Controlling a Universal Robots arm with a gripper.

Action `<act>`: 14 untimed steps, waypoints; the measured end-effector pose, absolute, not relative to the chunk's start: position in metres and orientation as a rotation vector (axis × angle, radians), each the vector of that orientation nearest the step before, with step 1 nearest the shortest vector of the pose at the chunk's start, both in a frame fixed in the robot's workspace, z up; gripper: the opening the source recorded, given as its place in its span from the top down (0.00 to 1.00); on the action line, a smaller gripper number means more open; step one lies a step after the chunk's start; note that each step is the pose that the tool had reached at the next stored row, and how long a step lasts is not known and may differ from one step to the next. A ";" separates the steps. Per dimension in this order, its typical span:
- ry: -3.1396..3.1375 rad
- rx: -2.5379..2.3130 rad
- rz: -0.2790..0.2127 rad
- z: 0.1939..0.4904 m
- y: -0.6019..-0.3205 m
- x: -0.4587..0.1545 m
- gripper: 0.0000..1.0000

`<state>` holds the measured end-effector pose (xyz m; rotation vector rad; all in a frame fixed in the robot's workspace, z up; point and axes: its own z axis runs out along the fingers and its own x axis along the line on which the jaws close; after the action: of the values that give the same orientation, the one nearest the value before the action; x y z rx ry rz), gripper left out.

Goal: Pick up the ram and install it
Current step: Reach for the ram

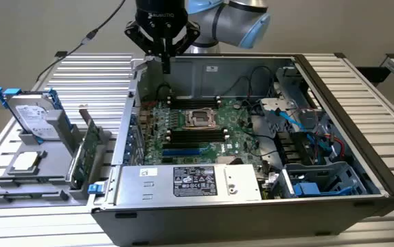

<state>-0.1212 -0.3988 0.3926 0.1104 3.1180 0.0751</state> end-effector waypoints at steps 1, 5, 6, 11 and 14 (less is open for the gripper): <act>3.118 0.110 0.075 0.393 -0.399 -0.121 0.89; 3.118 0.110 0.075 0.393 -0.399 -0.121 0.89; 3.118 0.110 0.075 0.393 -0.399 -0.121 0.89; 3.118 0.110 0.074 0.393 -0.399 -0.127 0.89; 3.118 0.111 0.075 0.393 -0.399 -0.140 0.89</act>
<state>-0.1404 -0.3994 0.3926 0.1105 3.1183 0.0749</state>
